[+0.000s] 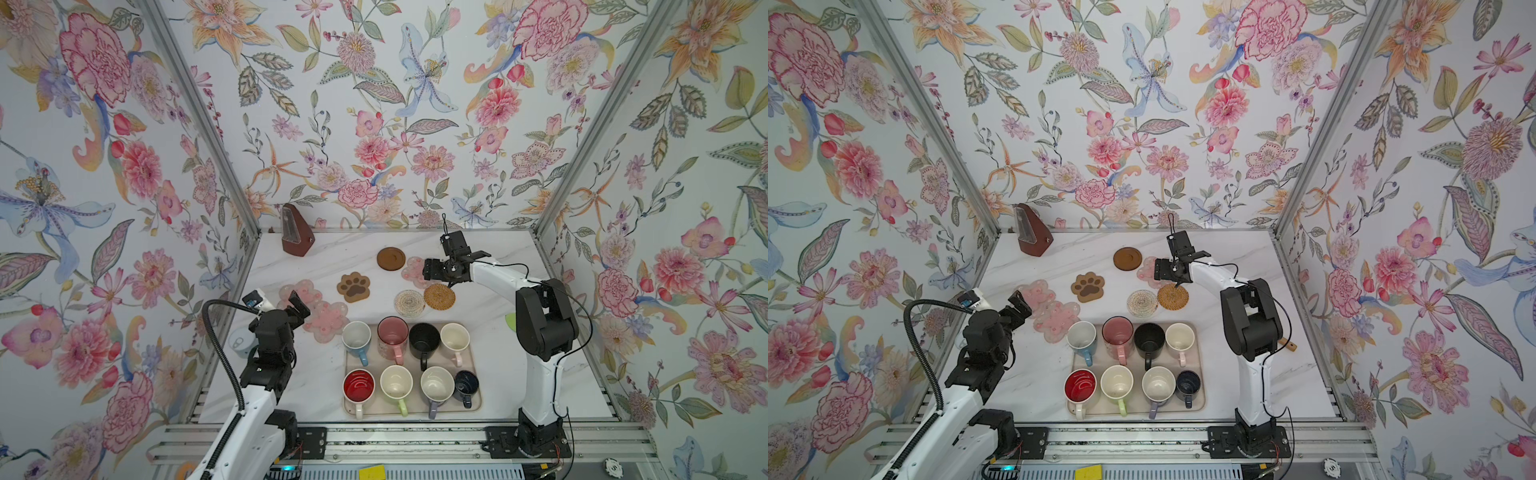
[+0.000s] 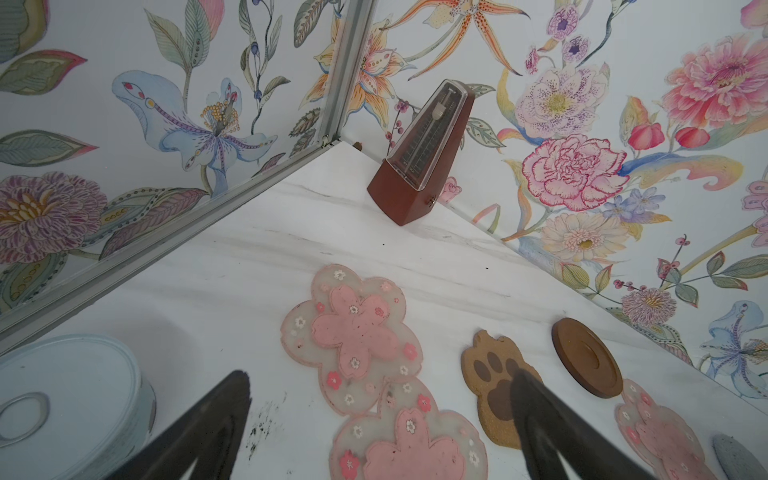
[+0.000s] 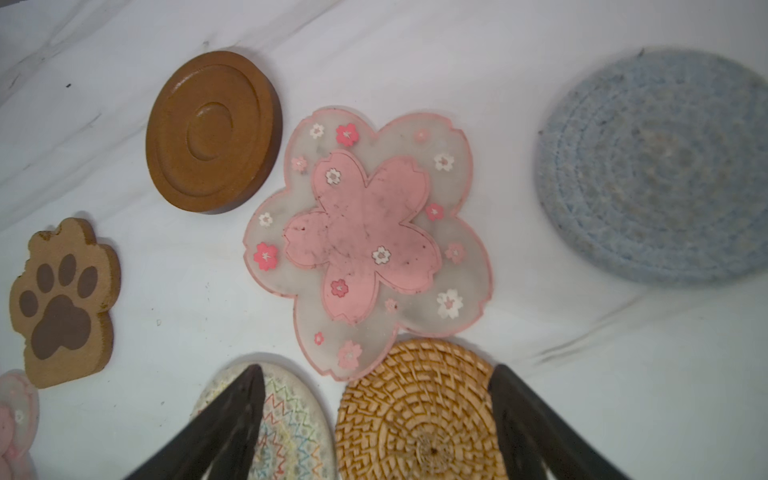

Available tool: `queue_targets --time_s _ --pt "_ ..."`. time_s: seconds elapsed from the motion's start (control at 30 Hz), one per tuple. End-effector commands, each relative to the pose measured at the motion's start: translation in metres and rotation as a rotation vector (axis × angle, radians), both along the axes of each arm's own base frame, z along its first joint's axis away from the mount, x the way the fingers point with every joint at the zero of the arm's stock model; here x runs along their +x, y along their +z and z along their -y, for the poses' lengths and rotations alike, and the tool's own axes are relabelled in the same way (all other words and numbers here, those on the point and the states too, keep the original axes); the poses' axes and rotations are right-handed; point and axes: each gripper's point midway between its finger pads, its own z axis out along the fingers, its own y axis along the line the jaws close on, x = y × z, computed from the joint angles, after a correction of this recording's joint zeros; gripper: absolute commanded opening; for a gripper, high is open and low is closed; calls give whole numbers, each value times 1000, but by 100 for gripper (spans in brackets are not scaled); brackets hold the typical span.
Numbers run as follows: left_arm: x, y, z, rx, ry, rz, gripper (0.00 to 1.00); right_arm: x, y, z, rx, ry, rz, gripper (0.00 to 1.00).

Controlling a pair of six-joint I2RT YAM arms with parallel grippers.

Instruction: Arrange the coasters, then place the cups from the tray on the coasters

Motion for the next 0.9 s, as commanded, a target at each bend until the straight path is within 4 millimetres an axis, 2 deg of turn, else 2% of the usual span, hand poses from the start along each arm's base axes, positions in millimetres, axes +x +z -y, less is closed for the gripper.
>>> queue_targets --time_s 0.0,0.23,0.37,0.87 --pt "-2 10 -5 11 16 20 99 -2 -11 0 -164 60 -19 87" --pt "-2 7 -5 6 17 17 99 3 -17 -14 -298 154 -13 93" --pt "-2 7 -4 6 12 16 99 1 -21 -23 -361 215 -8 99" --pt "-4 7 -5 8 19 18 99 4 -47 -24 -466 251 -31 99"
